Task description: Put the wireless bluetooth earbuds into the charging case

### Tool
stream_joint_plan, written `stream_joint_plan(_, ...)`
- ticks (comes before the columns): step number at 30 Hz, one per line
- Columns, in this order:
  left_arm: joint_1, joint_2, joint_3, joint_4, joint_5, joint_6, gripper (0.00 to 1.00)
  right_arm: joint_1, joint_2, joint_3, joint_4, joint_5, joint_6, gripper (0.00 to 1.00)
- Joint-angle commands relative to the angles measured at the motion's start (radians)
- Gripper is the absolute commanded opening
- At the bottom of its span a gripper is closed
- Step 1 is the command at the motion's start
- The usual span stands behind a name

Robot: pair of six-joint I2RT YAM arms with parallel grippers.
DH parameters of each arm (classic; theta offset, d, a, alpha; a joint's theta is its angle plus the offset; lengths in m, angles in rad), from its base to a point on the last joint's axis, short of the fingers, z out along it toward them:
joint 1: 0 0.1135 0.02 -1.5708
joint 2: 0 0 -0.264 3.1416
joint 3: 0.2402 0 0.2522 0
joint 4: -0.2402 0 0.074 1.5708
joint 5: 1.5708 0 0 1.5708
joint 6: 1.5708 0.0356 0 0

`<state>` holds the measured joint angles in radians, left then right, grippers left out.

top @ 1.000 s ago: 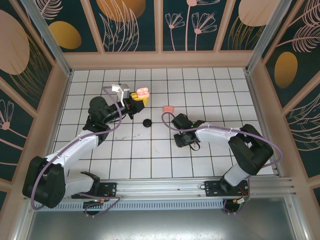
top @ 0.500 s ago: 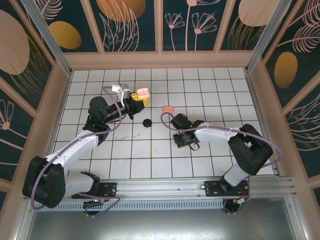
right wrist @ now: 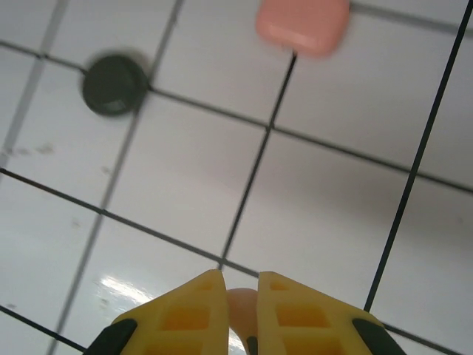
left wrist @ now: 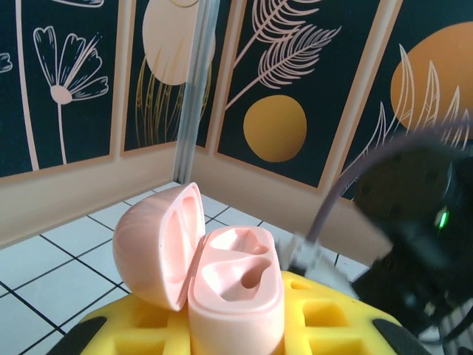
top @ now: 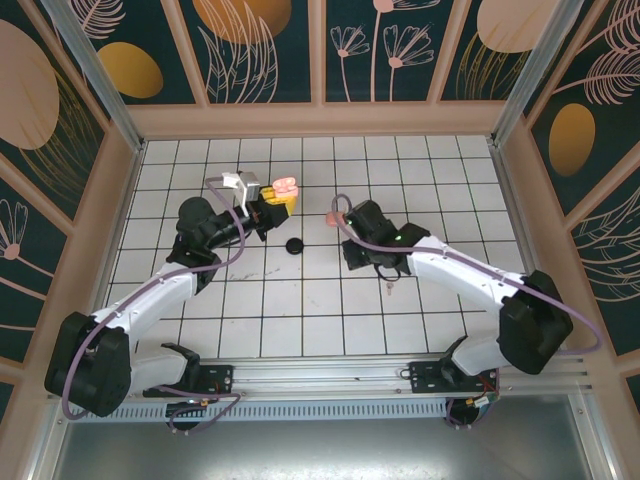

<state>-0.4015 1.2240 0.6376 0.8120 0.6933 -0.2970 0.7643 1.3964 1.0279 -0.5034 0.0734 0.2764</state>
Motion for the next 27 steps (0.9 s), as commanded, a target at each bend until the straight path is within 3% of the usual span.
stream_joint_plan(1, 0.001, 0.004, -0.047, 0.17, -0.023, 0.077, 0.0, -0.019, -0.043, 0.09, -0.033, -0.022, 0.015, 0.12)
stream_joint_plan(9, -0.006, 0.05, -0.079, 0.287, -0.051, 0.16, 0.0, -0.059, -0.01, 0.317, 0.023, -0.105, -0.021, 0.12)
stream_joint_plan(16, -0.033, 0.07, -0.071, 0.294, -0.094, 0.235, 0.0, -0.085, 0.043, 0.504, 0.058, -0.15, -0.087, 0.12)
stream_joint_plan(27, -0.092, 0.174, 0.039, 0.288, -0.119, 0.304, 0.0, -0.09, -0.03, 0.454, 0.296, -0.386, -0.151, 0.13)
